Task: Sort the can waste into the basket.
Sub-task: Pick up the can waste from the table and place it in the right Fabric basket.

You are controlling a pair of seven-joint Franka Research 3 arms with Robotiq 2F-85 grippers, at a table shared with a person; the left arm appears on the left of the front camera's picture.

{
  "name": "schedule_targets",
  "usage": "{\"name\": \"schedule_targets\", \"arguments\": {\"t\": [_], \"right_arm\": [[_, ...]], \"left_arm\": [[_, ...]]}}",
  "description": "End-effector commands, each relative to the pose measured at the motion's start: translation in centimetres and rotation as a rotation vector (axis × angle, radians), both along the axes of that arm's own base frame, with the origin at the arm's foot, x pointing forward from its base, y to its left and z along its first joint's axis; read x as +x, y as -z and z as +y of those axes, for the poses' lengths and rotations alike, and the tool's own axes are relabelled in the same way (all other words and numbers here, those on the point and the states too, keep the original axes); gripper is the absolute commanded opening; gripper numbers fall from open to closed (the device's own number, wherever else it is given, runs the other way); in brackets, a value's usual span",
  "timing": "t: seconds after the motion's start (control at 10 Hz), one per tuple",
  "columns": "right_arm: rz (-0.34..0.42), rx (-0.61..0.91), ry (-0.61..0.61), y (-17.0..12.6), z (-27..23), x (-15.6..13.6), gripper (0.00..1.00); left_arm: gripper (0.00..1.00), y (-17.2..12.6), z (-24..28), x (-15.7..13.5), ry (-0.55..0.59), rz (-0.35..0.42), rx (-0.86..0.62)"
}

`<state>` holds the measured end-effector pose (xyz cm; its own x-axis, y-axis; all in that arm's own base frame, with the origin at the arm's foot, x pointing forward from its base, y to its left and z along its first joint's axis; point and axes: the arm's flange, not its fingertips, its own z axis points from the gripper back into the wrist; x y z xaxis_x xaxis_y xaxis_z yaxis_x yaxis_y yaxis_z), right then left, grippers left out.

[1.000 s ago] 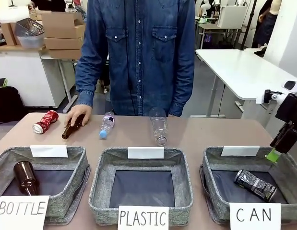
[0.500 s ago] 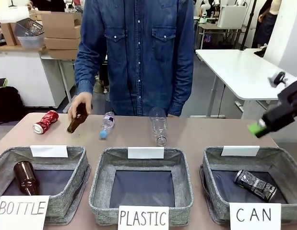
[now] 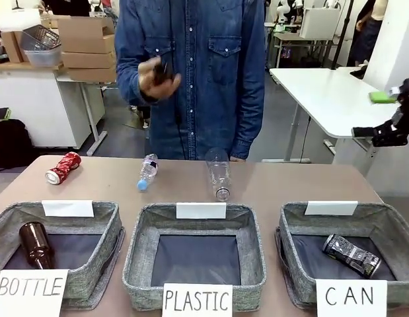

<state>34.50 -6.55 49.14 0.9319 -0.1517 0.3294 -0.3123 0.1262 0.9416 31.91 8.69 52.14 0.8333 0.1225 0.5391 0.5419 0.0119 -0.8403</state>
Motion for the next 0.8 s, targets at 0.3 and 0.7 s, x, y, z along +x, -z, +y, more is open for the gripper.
{"name": "schedule_targets", "arguments": {"t": [0.3, 0.7], "right_arm": [[-0.031, -0.171, -0.066, -1.0, 1.82, -0.22, 1.0], [-0.031, -0.171, -0.066, -1.0, 1.82, -0.22, 1.0]], "left_arm": [[1.0, -0.24, -0.13, -0.04, 0.004, -0.023, -0.015], [1.0, -0.24, -0.13, -0.04, 0.004, -0.023, -0.015]]}}
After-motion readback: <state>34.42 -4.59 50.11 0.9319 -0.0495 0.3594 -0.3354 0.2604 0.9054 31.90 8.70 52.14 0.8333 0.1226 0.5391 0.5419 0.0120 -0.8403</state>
